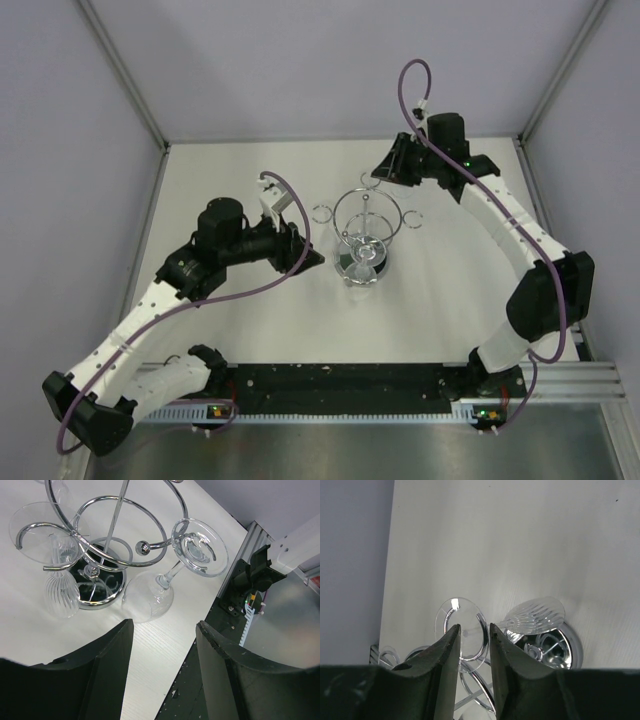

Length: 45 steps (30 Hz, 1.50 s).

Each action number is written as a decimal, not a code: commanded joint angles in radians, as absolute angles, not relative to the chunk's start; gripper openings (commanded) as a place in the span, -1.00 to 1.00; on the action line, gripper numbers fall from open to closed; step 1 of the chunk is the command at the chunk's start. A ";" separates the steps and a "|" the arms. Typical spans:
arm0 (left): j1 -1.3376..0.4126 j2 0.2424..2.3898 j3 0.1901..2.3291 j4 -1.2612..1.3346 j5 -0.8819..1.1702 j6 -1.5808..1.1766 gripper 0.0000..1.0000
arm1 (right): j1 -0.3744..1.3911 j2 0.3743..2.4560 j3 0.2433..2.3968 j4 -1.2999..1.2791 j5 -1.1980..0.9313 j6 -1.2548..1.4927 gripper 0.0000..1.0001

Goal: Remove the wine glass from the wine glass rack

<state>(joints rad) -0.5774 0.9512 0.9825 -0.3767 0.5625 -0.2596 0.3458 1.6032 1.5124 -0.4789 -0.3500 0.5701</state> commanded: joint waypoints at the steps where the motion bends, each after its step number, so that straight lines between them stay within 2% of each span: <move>1: -0.575 0.943 0.979 -0.360 0.561 -0.255 0.18 | 0.345 1.540 1.519 -0.439 -0.345 0.572 -0.45; 10: -0.575 0.953 0.979 -0.359 0.569 -0.258 0.18 | 0.345 1.516 1.520 -0.451 -0.322 0.561 -0.56; 21: -0.575 0.959 0.979 -0.357 0.571 -0.261 0.18 | 0.345 1.528 1.532 -0.445 -0.368 0.574 -0.59; 33: -0.575 0.965 0.977 -0.360 0.571 -0.261 0.18 | 0.347 1.526 1.523 -0.449 -0.239 0.540 -0.53; 45: -0.575 0.965 0.977 -0.359 0.565 -0.261 0.18 | 0.345 1.565 1.506 -0.439 -0.281 0.543 -0.51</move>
<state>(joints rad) -0.5774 0.9604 0.9825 -0.3767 0.5629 -0.2600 0.3447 1.5585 1.5120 -0.4789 -0.2630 0.5514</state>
